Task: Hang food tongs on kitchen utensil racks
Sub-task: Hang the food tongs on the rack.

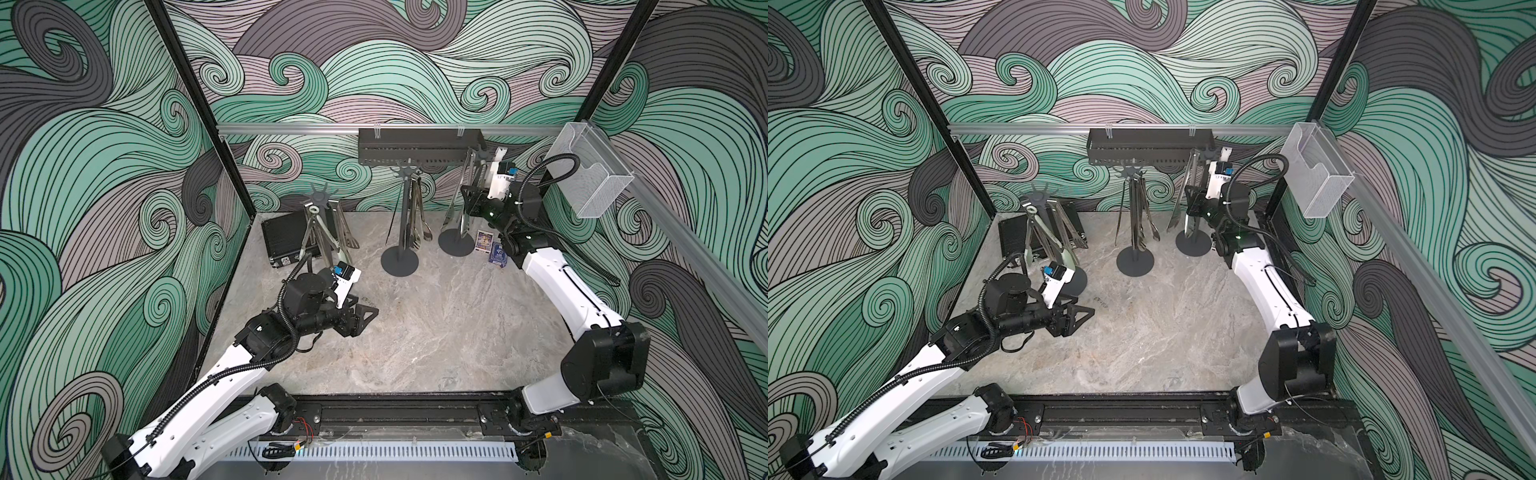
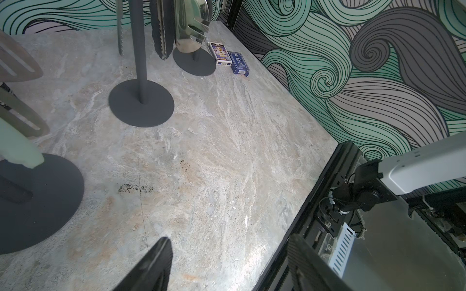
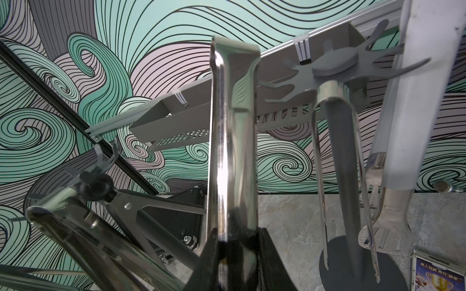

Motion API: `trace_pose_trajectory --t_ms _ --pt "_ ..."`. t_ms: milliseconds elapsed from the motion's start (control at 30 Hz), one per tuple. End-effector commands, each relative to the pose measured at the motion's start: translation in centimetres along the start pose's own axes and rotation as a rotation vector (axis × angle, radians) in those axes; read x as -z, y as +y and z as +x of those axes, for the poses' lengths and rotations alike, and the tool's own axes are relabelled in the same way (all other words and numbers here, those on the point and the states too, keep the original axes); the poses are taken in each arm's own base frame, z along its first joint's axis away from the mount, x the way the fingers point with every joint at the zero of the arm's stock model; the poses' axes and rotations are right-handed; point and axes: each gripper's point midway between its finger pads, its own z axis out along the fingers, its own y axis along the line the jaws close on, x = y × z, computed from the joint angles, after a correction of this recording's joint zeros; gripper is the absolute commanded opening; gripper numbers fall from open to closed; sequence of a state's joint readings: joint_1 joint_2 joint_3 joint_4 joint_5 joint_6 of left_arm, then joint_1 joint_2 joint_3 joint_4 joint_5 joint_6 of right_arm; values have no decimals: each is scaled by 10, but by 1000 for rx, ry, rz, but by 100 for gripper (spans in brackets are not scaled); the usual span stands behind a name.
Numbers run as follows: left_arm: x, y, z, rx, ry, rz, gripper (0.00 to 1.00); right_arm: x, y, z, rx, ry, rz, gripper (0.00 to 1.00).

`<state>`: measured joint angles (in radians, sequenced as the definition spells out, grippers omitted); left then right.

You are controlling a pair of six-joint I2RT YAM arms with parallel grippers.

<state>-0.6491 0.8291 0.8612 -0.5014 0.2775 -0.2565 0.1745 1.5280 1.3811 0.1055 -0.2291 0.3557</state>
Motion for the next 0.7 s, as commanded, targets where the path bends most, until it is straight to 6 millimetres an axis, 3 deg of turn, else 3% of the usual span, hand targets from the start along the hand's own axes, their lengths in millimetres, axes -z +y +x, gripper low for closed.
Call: trace_pose_trajectory --t_ms 0,667 --pt "1 2 -2 0 -10 -9 73 7 2 -15 1 -40 -5 19" --pt "0 3 -2 2 -6 -13 73 -14 -22 -1 -27 5 22 19"
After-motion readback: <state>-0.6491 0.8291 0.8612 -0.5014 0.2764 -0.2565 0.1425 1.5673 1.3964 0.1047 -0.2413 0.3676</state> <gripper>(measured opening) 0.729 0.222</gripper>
